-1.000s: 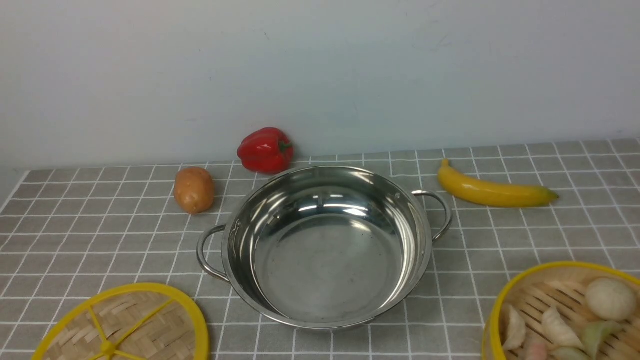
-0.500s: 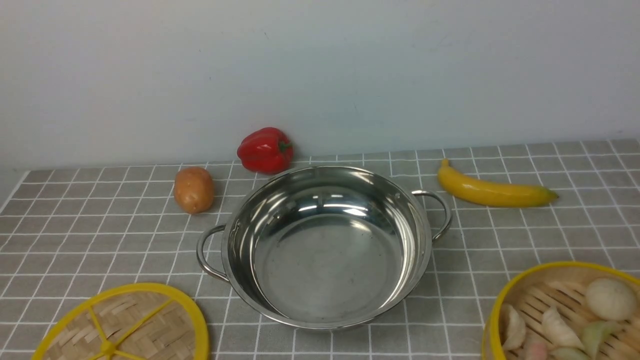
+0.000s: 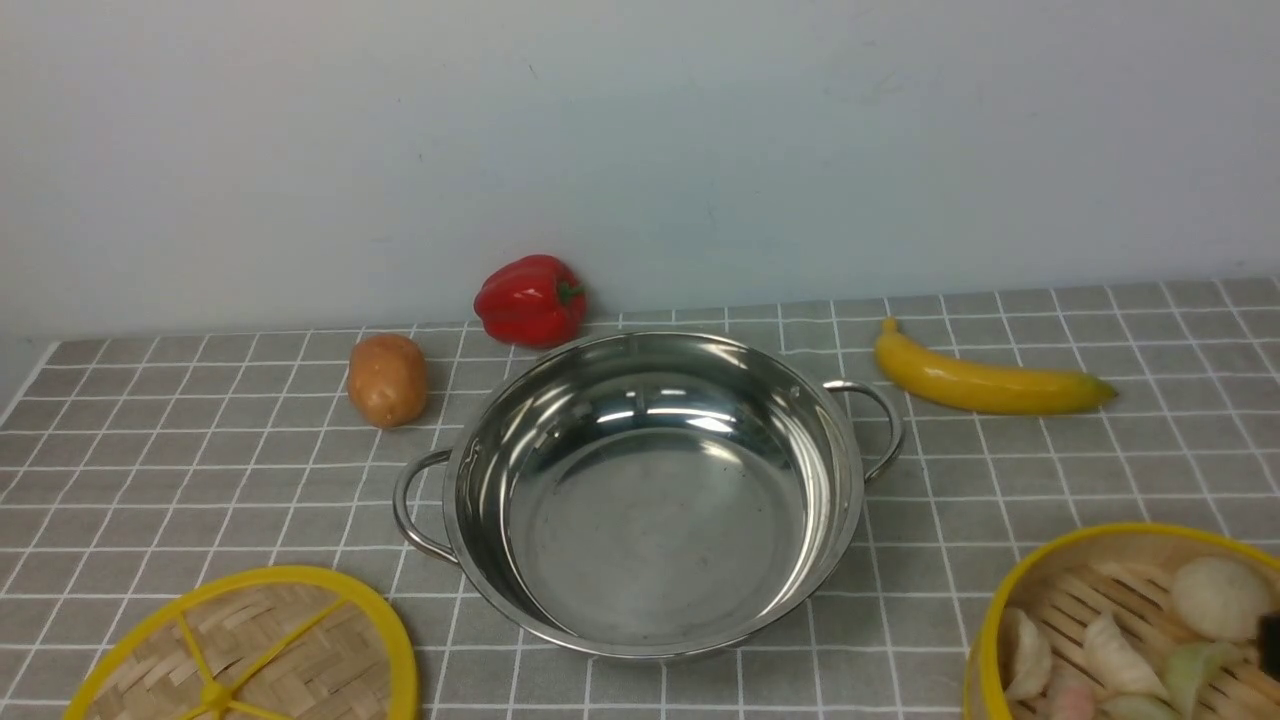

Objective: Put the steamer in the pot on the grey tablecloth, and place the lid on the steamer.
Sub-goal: 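Reach for and grasp the rim of the bamboo steamer holding the buns with the right gripper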

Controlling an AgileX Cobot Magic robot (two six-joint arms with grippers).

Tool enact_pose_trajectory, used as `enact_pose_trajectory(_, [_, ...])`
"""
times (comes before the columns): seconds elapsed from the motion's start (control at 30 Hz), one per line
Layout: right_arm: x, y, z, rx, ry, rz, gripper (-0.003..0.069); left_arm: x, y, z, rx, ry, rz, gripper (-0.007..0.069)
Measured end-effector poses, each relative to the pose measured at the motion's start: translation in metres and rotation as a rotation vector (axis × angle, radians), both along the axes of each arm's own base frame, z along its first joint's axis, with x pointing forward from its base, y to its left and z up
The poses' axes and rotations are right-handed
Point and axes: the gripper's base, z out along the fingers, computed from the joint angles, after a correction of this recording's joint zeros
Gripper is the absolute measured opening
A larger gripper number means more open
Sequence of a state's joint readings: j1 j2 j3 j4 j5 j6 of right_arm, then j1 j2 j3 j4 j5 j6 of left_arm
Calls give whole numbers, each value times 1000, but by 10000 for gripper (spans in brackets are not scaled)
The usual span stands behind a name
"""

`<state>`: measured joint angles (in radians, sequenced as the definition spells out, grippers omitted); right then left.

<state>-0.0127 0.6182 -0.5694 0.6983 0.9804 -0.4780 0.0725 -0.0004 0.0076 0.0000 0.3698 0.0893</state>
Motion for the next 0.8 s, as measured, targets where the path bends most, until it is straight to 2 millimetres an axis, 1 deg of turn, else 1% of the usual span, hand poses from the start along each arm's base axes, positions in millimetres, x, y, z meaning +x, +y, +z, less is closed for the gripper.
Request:
enact_pose_trajectory(0.07, [11, 1, -5, -12, 19, 26, 240, 0, 0, 0, 0, 0, 0, 243])
enact_pose_trajectory(0.1, [11, 1, -4, -15, 15, 29, 240, 0, 0, 0, 0, 0, 0, 243])
enact_pose_trajectory(0.13, [24, 1, -12, -35, 60, 51, 240, 0, 0, 0, 0, 0, 0, 243])
enact_pose_trajectory(0.2, [35, 0, -22, -56, 122, 67, 240, 0, 0, 0, 0, 0, 0, 243])
enact_pose_trajectory(0.23, [36, 0, -23, -58, 129, 67, 240, 0, 0, 0, 0, 0, 0, 243])
enact_pose_trajectory(0.27, [46, -2, -35, -89, 197, 78, 240, 0, 0, 0, 0, 0, 0, 243])
enact_pose_trajectory(0.33, [55, -3, -46, -117, 259, 91, 240, 0, 0, 0, 0, 0, 0, 243])
enact_pose_trajectory(0.4, [61, -2, -51, -130, 291, 104, 240, 0, 0, 0, 0, 0, 0, 243])
enact_pose_trajectory(0.47, [72, 7, -60, -161, 340, 186, 240, 0, 0, 0, 0, 0, 0, 243])
enact_pose_trajectory(0.6, [82, 30, -64, -257, 403, 343, 240, 0, 0, 0, 0, 0, 0, 243])
enact_pose_trajectory(0.67, [84, 35, -64, -283, 423, 359, 240, 0, 0, 0, 0, 0, 0, 243])
enact_pose_trajectory(0.7, [86, 42, -65, -325, 451, 357, 240, 0, 0, 0, 0, 0, 0, 243])
enact_pose_trajectory(0.73, [87, 43, -64, -330, 454, 355, 240, 0, 0, 0, 0, 0, 0, 243])
enact_pose_trajectory(0.8, [90, 54, -63, -384, 482, 326, 240, 0, 0, 0, 0, 0, 0, 243])
